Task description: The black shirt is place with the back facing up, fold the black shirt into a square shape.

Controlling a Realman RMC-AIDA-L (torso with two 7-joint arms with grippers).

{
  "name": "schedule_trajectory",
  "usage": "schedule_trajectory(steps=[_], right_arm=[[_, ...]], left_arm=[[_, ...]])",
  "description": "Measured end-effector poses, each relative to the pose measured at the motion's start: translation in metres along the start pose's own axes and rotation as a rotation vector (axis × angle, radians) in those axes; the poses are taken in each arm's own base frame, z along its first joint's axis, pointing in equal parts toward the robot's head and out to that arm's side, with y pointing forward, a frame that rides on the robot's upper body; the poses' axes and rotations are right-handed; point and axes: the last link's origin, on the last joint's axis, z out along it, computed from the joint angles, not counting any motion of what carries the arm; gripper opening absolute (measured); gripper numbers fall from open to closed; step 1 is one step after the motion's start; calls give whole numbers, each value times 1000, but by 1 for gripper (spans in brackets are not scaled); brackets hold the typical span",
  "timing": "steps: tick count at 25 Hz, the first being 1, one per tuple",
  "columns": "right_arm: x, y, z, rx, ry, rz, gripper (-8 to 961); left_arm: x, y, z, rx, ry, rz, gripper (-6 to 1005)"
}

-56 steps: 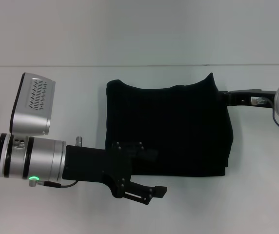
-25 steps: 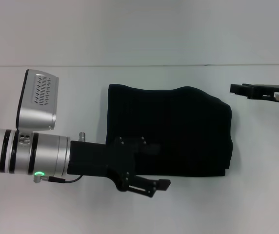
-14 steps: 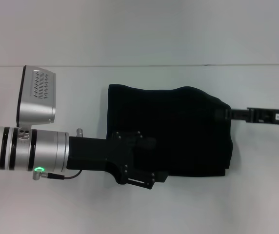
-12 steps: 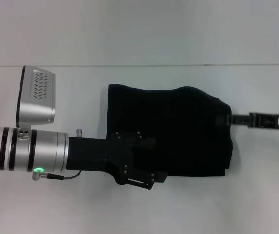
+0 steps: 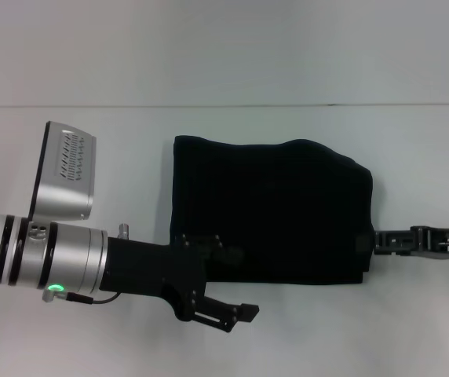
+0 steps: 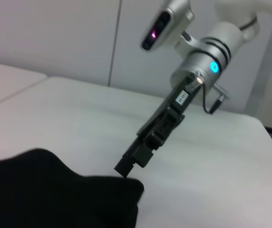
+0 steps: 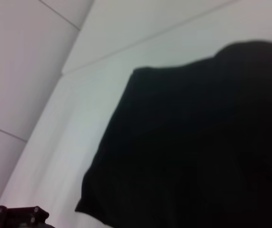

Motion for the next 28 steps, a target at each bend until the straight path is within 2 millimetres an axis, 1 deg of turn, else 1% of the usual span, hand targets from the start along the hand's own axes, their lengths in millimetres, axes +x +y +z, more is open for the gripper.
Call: schedule_trajectory(steps=[5, 11, 19, 28], right_arm=[[3, 0, 3, 12, 37, 21, 783], [4, -1, 4, 23, 36, 38, 650], [4, 2, 17, 23, 33, 39, 638], [6, -1, 20, 41, 23, 70, 546]], left_arm=[[-2, 1, 1, -5, -15, 2, 935], [-2, 1, 2, -4, -13, -1, 935], [-2, 1, 2, -2, -11, -4, 934], [-3, 0, 2, 1, -13, -4, 934]])
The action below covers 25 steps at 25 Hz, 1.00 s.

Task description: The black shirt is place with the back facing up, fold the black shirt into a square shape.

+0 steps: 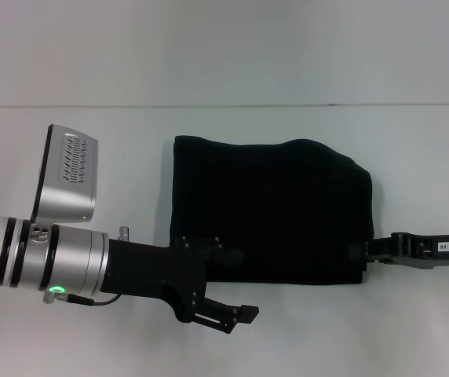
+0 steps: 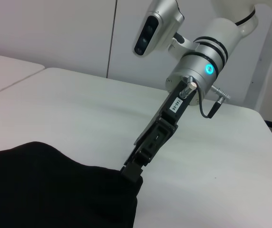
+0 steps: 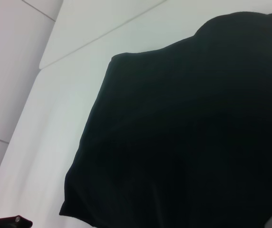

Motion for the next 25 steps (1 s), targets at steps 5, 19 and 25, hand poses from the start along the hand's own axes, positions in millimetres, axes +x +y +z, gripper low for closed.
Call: schedule_trajectory(steps=[5, 19, 25], right_arm=[[1, 0, 1, -1, 3, 0, 388], [2, 1, -8, -36, -12, -8, 28], [5, -3, -18, -38, -24, 3, 45]], left_arm=[[0, 0, 0, 1, 1, 0, 935], [1, 0, 0, 1, 6, -1, 935], [2, -1, 1, -1, 7, -1, 934]])
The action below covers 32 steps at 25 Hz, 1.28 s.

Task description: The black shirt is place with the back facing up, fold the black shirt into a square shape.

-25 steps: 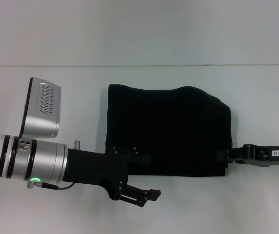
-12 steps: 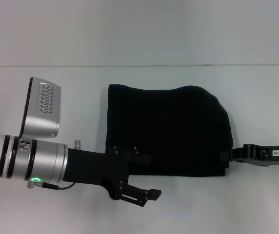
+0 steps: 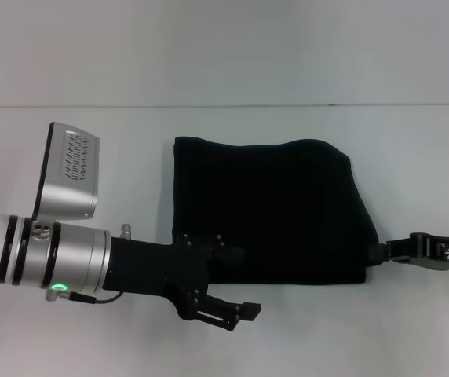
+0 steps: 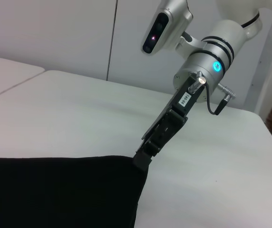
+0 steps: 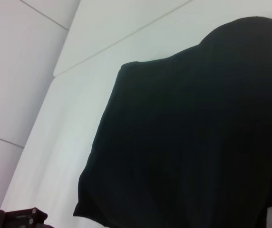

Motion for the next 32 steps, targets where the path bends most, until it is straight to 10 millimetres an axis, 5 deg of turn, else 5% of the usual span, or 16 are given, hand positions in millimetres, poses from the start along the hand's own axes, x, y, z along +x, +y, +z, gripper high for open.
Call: schedule_trajectory(steps=[11, 17, 22, 32], right_arm=[[5, -5, -3, 18, 6, 3, 78], [3, -17, -28, 49, -90, -8, 95], [-2, -16, -47, 19, -195, -93, 298], [-16, 8, -46, -83, -312, -381, 708]], left_arm=[[1, -3, -1, 13, -1, 2, 934], [7, -15, -6, 89, 36, -14, 934], [22, -33, -15, 196, 130, -60, 934], [32, -73, -23, 425, 227, -360, 934]])
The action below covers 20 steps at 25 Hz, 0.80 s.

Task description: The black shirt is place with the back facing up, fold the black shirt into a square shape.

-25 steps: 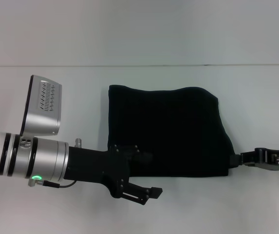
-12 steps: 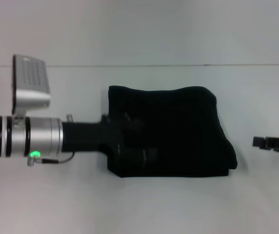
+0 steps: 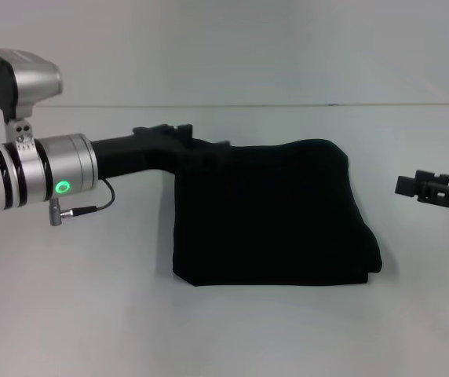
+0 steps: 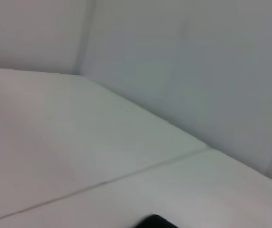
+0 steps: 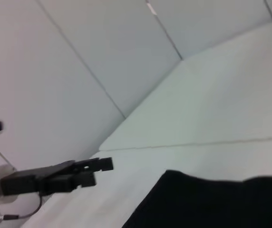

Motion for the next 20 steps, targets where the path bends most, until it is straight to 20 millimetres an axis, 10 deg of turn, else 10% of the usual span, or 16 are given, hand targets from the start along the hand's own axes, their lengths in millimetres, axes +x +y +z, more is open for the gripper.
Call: schedule_trajectory(steps=[9, 20], right_arm=[[-27, 11, -7, -60, 6, -122, 934], [-33, 12, -3, -57, -1, -178, 919]], left_arm=[[0, -29, 2, 191, 15, -230, 934], [-4, -37, 2, 232, -6, -246, 935]])
